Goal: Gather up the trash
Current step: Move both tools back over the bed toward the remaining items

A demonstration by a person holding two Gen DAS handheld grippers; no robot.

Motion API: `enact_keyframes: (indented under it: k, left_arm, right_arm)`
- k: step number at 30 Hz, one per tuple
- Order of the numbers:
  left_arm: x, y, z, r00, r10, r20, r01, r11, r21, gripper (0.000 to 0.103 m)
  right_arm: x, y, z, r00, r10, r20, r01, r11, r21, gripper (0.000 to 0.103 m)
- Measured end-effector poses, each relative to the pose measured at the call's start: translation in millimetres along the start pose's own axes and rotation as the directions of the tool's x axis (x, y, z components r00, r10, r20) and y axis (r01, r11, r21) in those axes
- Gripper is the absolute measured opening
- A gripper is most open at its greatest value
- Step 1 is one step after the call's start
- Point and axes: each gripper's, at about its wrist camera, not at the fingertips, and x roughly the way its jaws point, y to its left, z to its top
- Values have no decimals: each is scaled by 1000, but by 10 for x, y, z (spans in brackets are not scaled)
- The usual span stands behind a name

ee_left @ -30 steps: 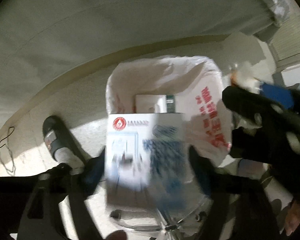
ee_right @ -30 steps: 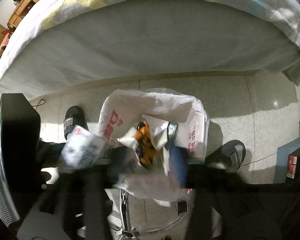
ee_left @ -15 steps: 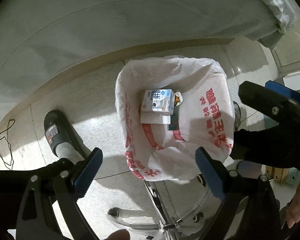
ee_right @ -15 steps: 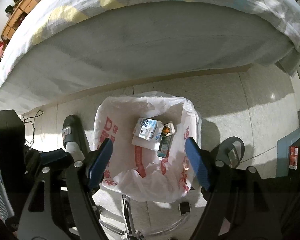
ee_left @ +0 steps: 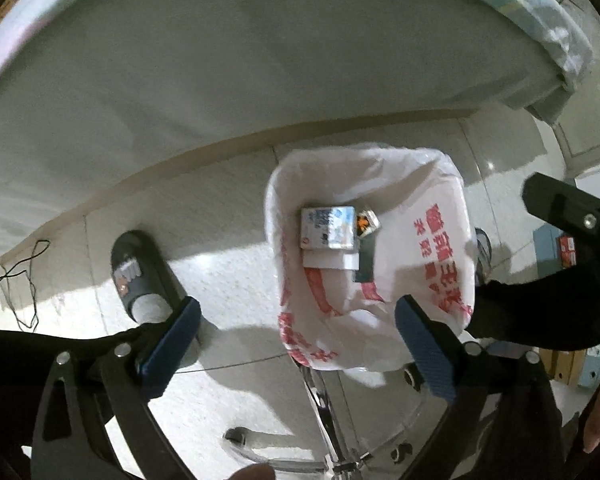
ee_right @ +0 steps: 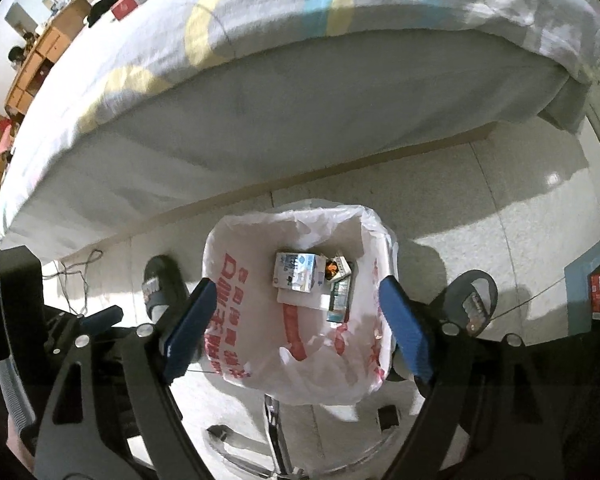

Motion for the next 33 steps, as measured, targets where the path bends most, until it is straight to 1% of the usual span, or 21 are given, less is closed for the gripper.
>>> enact_keyframes:
  k: [3,6,9,11,12,13,15,16,18,19,20,21,23,25,27,28,29,31,33]
  left_arm:
    - [-137,84,20,999,5,49,-3,999,-41,95]
    - [-358,174,50,994,11,113,-1,997,-83,95]
    - [-639,252,77,980,31,196,-9,993,-117,95]
    - [-875,317,86,964,42,261,-2,989,-151,95]
    - [-975,345,84,957,46,287,2,986,-164,95]
    - [-1104,374,83,945,52,322,7,984,-179,95]
    - [-1312,405,97,926,51,373,24,981,-194,95]
    - [-1415,425,109,918,48,394,34,979,-200,95]
    - [-1600,454,126,900,48,434,49,977,-210,95]
    - [-1703,467,142,889,45,456,59,975,-212,95]
    - [-1802,473,163,879,40,476,70,975,-212,95]
    - [-1876,460,188,874,38,485,75,974,-212,95]
    - [-2062,455,243,856,45,515,73,976,-206,95]
    - [-2180,458,265,844,47,535,71,978,-198,95]
    - [-2353,454,324,831,42,555,81,977,-196,95]
    - [-2416,474,357,827,42,560,82,977,-195,95]
    - [-2471,470,366,823,46,567,80,978,-194,95]
    - [-2592,489,391,813,56,579,70,978,-194,95]
    - [-2670,497,454,807,53,588,74,979,-190,95]
  right_arm:
    - [-98,-21,12,1000,18,22,-18,1000,13,82]
    - [-269,-49,22,997,38,63,-39,999,23,83]
    - [-517,-53,66,989,64,134,-68,997,27,84]
    - [-729,-58,97,977,89,194,-97,995,29,85]
    - [-866,-52,110,967,100,232,-109,994,27,85]
    - [-954,-48,117,960,103,260,-113,993,25,86]
    - [-1182,-29,131,938,122,325,-133,991,13,89]
    - [-1338,-14,139,919,137,369,-149,989,4,90]
    - [-1519,11,143,894,156,421,-169,986,-7,92]
    - [-1660,28,157,874,166,457,-179,984,-14,93]
    - [-1737,30,168,861,170,479,-186,983,-15,95]
    - [-1857,41,186,841,182,509,-200,980,-19,96]
    - [-2025,69,231,819,191,541,-210,977,-27,96]
    - [-2216,101,300,795,197,574,-214,976,-39,96]
    - [-2346,113,377,787,204,582,-214,975,-53,96]
    - [-2440,138,430,775,205,598,-211,975,-61,96]
    - [-2495,154,461,767,207,608,-209,975,-69,96]
    - [-2598,210,536,761,198,618,-190,979,-79,96]
    - [-2683,273,627,758,189,624,-167,981,-95,96]
